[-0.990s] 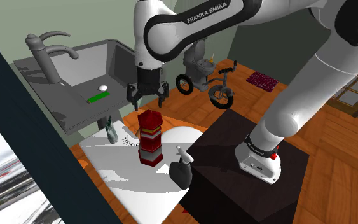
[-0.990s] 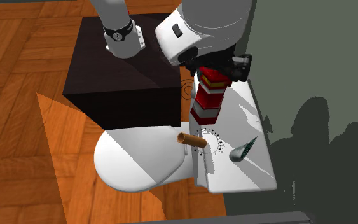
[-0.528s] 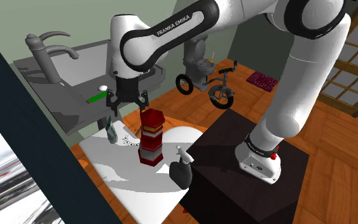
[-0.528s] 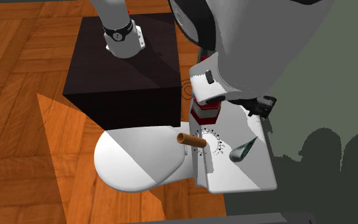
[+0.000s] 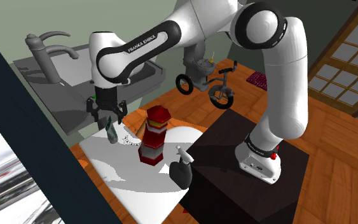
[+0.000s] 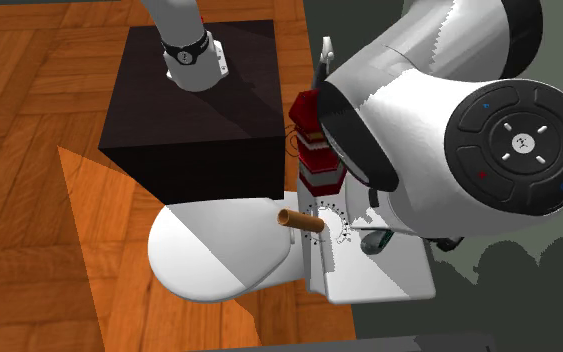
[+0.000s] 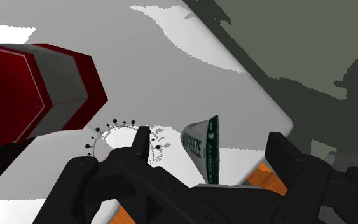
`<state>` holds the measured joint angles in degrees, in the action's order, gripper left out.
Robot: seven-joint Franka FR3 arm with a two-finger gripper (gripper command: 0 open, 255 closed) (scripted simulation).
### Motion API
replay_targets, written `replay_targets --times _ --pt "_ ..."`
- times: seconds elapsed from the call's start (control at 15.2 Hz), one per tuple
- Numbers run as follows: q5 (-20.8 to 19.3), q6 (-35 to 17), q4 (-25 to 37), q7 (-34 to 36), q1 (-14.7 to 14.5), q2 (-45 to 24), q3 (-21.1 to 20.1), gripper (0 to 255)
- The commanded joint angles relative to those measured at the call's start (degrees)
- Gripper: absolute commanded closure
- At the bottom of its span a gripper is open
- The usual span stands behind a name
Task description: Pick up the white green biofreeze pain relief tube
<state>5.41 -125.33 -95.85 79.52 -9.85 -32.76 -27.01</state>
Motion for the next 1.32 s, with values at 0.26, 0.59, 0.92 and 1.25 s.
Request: replay_targets --times 0.26,0.59,0.92,1.25 --pt "-0.77 -1.71 2.56 1.47 -1.31 -4.26 1.15 0" --pt "-1.12 -3.56 2.23 1.17 -1.62 -5.88 1.51 0" --pt "-1.11 -3.53 2.21 1.17 -1.61 -5.82 1.50 255" --pt "-1.12 -3.56 2.23 1.17 -1.62 -5.88 1.51 255"
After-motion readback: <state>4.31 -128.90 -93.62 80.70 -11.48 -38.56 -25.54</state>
